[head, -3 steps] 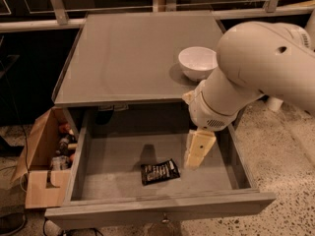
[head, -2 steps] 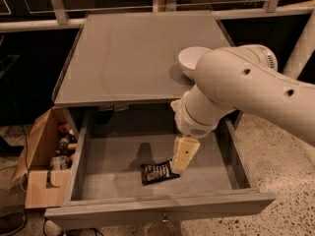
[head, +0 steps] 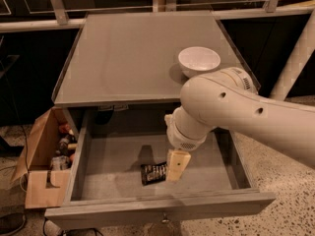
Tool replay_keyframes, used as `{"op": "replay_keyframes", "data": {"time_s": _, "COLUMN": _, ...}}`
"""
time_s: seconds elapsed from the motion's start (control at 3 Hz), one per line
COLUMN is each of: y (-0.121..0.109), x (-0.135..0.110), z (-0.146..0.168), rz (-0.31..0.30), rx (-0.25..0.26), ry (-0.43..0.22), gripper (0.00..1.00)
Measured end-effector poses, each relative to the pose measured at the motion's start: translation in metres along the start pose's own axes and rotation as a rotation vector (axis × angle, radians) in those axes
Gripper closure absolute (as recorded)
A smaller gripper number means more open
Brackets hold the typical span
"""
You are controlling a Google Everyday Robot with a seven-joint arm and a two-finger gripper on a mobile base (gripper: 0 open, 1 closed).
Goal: Pick rxbar chocolate from top drawer and place on counter
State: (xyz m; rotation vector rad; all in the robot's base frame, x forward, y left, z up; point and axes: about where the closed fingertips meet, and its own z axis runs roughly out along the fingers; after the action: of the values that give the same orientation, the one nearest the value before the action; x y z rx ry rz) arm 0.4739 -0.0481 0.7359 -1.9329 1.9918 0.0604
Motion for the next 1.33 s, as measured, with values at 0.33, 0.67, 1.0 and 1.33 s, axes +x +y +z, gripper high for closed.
{"op": "replay_keyframes", "data": {"time_s": 0.33, "y": 0.001, "x": -0.001, "z": 0.006, "rz": -0.008, "rx": -0.007, "ry": 0.000, "gripper": 0.00}}
{"op": "replay_keyframes", "data": {"time_s": 0.67, "y": -0.006, "x": -0.002, "z": 0.028, "rz": 0.002, "rx": -0.015, "ry": -0.011, "gripper": 0.00}}
{"op": "replay_keyframes", "data": {"time_s": 1.0, "y": -0.009, "x": -0.001, "z": 0.042, "rz": 0.007, "rx": -0.027, "ry": -0.014, "gripper": 0.00}}
{"op": "replay_keyframes", "data": {"time_s": 1.33, "y": -0.004, "x": 0.004, "z": 0.069, "rz": 0.028, "rx": -0.059, "ry": -0.018, "gripper": 0.00}}
